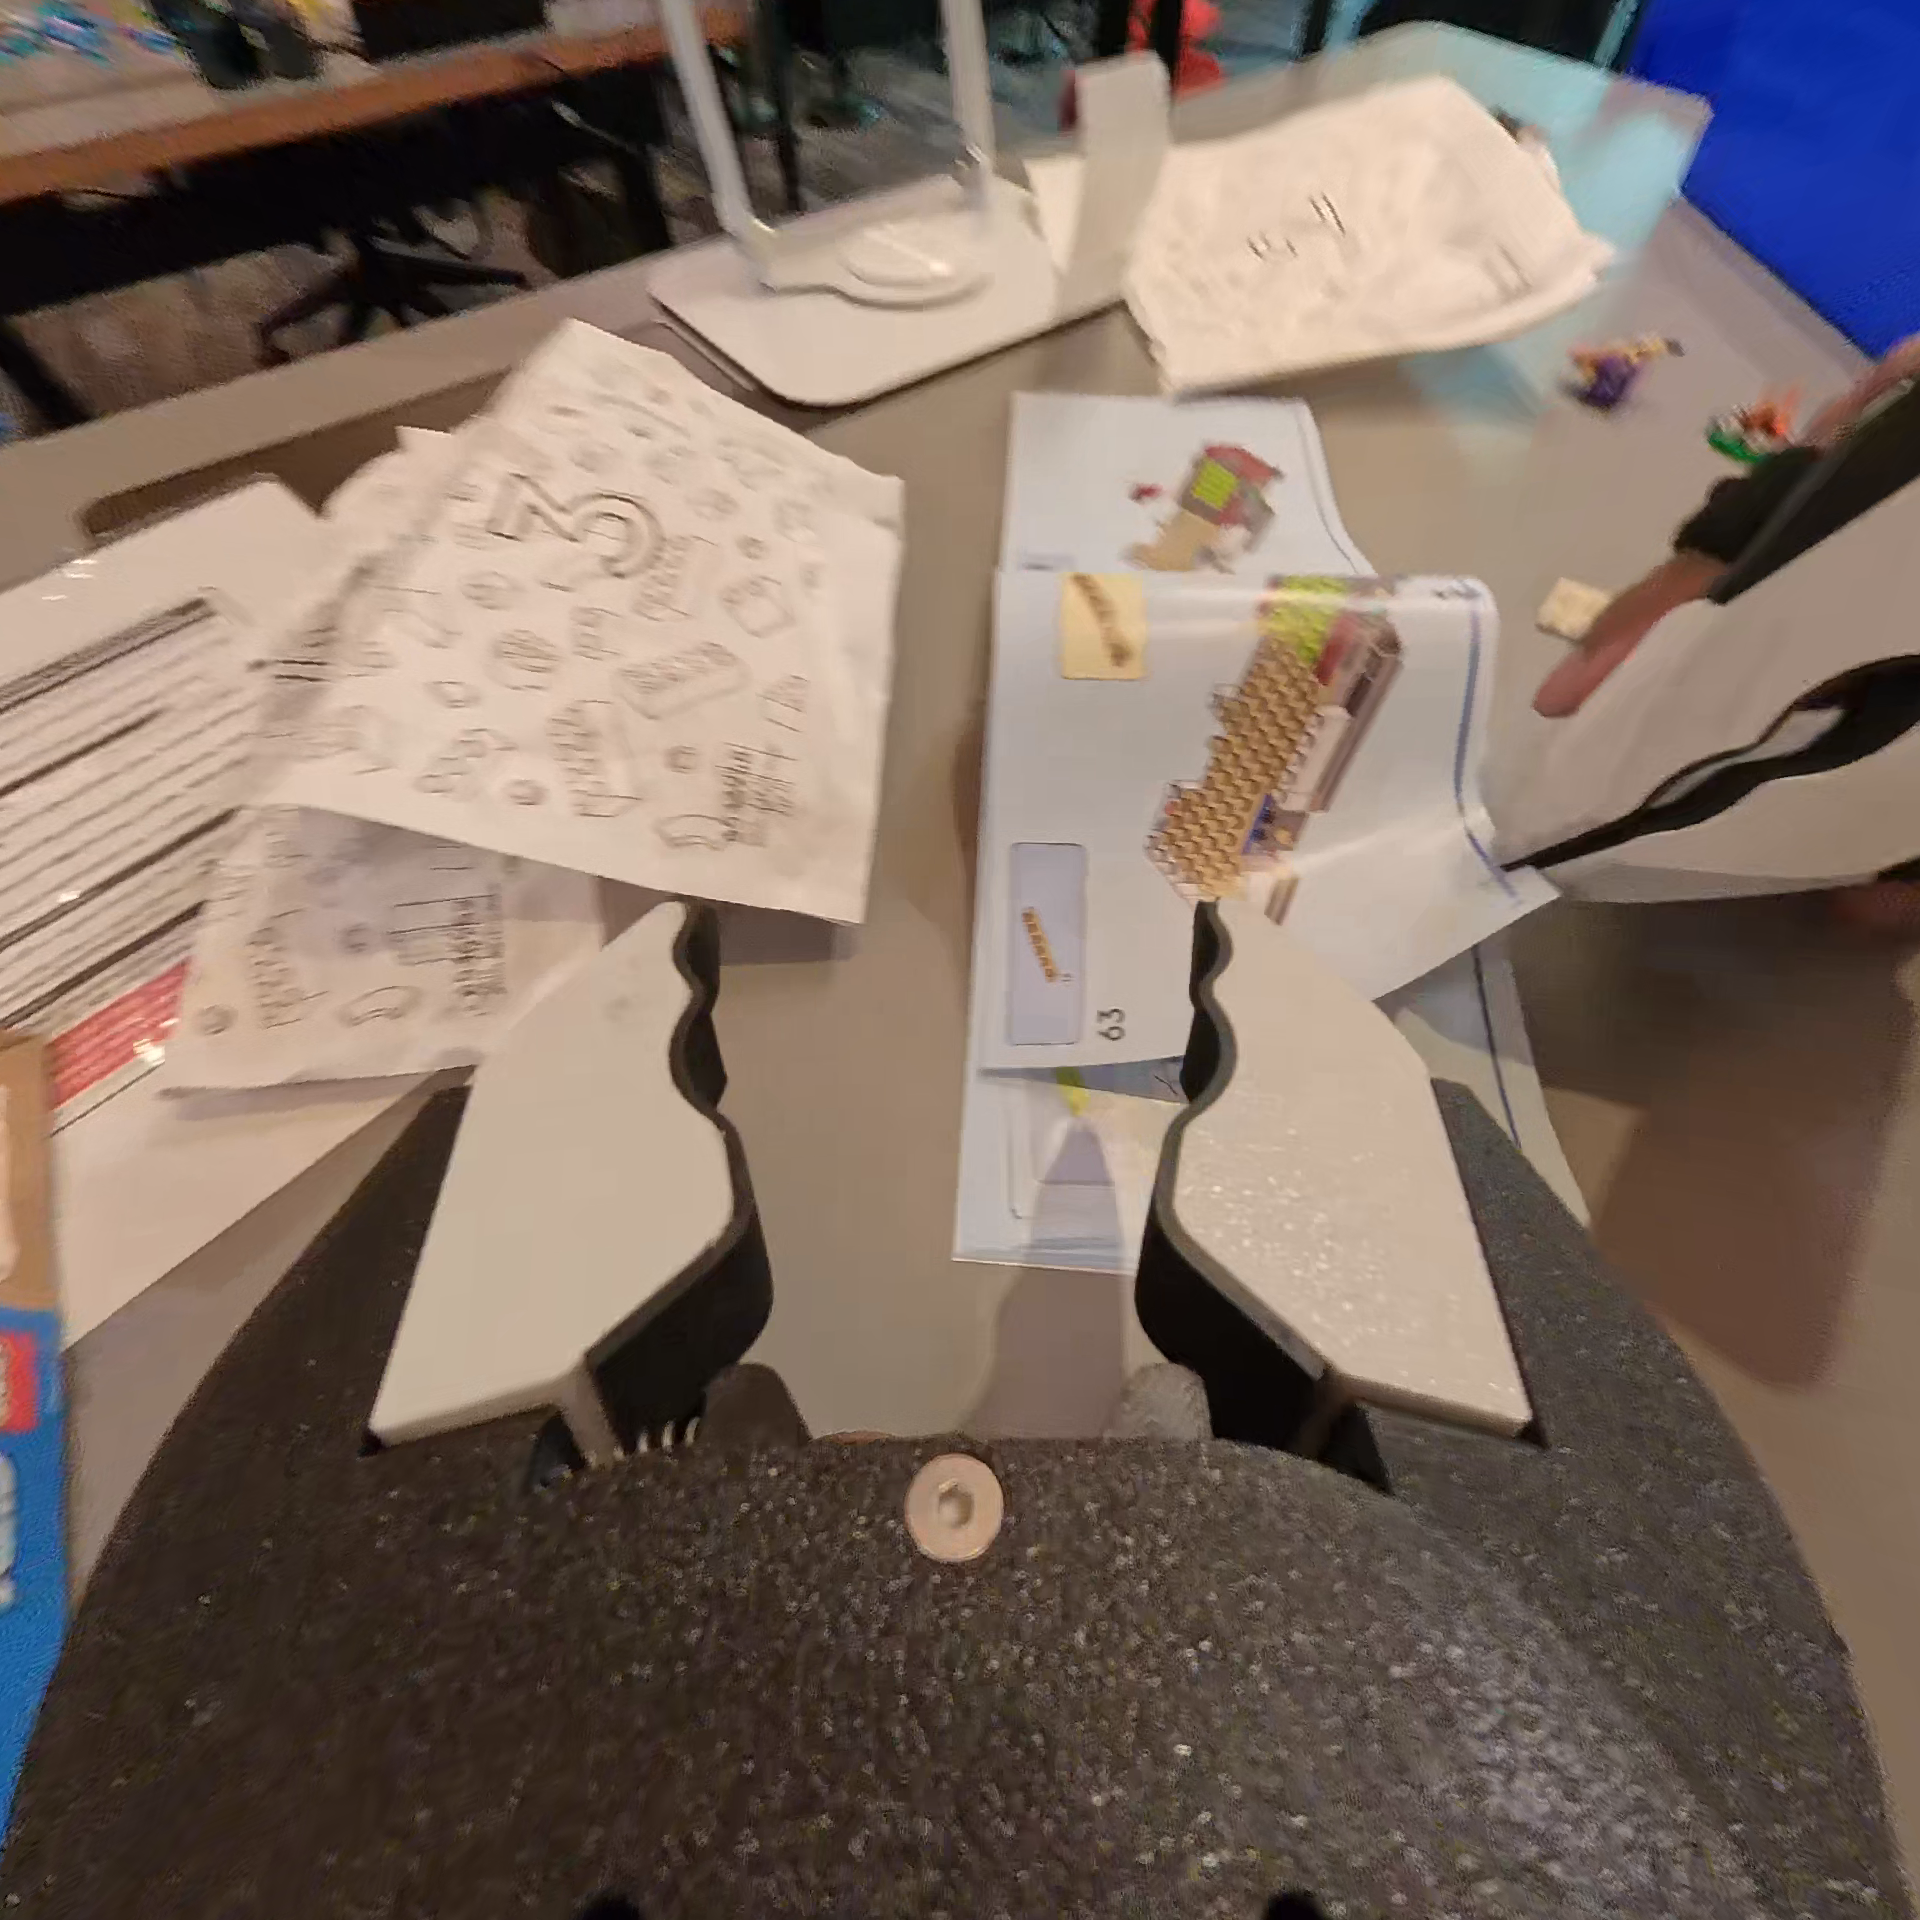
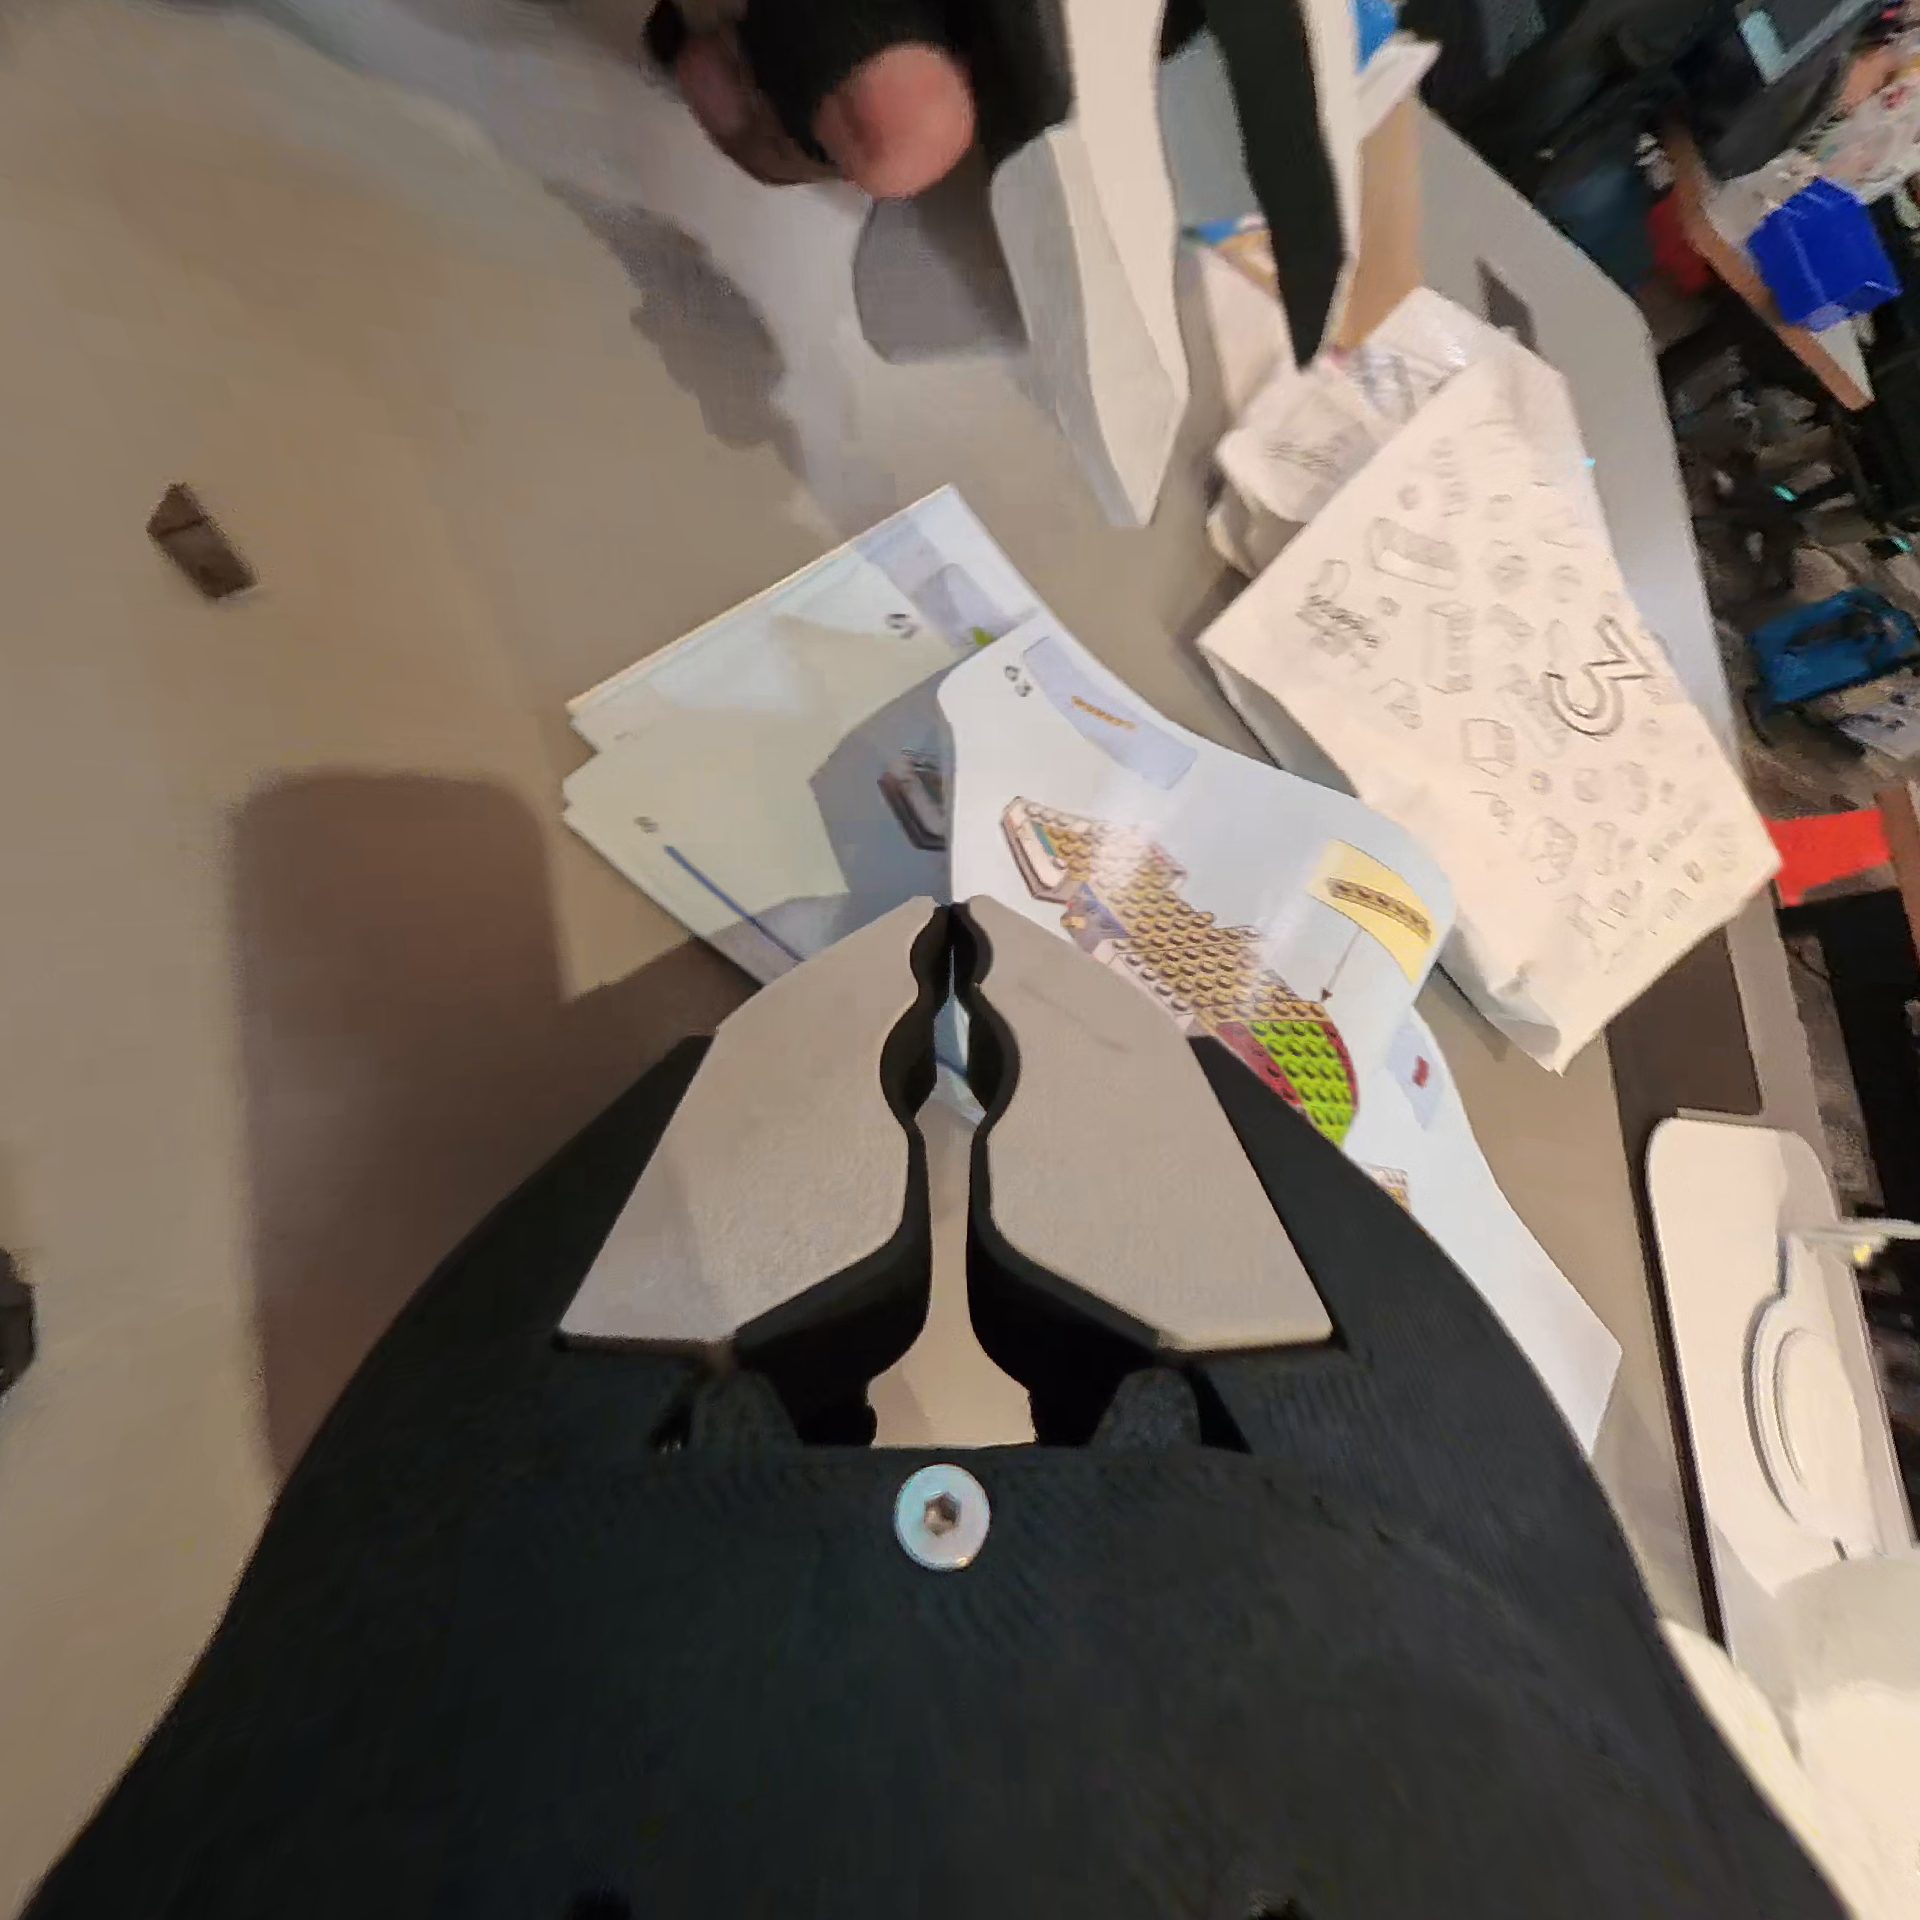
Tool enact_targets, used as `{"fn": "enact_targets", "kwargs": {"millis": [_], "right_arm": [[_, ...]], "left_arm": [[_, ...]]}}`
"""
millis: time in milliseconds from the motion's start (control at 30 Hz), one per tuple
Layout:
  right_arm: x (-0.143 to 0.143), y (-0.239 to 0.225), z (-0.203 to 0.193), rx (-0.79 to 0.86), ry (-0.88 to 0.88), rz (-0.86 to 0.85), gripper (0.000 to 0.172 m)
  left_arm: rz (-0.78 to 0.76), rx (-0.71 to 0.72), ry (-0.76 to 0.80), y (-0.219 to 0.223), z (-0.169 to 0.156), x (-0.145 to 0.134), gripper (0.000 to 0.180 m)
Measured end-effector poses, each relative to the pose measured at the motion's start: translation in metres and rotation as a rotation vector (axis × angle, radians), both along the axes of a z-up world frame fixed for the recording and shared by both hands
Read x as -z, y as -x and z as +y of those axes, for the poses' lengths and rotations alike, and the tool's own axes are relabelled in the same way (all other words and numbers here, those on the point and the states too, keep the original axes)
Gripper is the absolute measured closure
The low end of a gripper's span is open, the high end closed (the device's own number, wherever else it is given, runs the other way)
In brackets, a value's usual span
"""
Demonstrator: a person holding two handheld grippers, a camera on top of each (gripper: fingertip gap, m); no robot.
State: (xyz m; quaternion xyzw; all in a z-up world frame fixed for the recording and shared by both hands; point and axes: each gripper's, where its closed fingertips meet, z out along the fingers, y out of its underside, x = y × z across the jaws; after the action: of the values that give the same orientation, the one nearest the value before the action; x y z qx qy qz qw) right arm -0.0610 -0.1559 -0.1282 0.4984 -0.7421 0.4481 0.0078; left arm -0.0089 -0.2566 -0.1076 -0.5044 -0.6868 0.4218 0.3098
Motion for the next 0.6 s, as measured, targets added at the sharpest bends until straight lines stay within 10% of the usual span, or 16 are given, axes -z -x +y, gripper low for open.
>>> {"fn": "enact_targets", "kwargs": {"millis": [600], "right_arm": [[-0.023, 0.144, -0.042, 0.521, 0.096, -0.04, 0.168]], "left_arm": [[-0.044, -0.134, -0.006, -0.015, -0.028, 0.013, 0.091]]}}
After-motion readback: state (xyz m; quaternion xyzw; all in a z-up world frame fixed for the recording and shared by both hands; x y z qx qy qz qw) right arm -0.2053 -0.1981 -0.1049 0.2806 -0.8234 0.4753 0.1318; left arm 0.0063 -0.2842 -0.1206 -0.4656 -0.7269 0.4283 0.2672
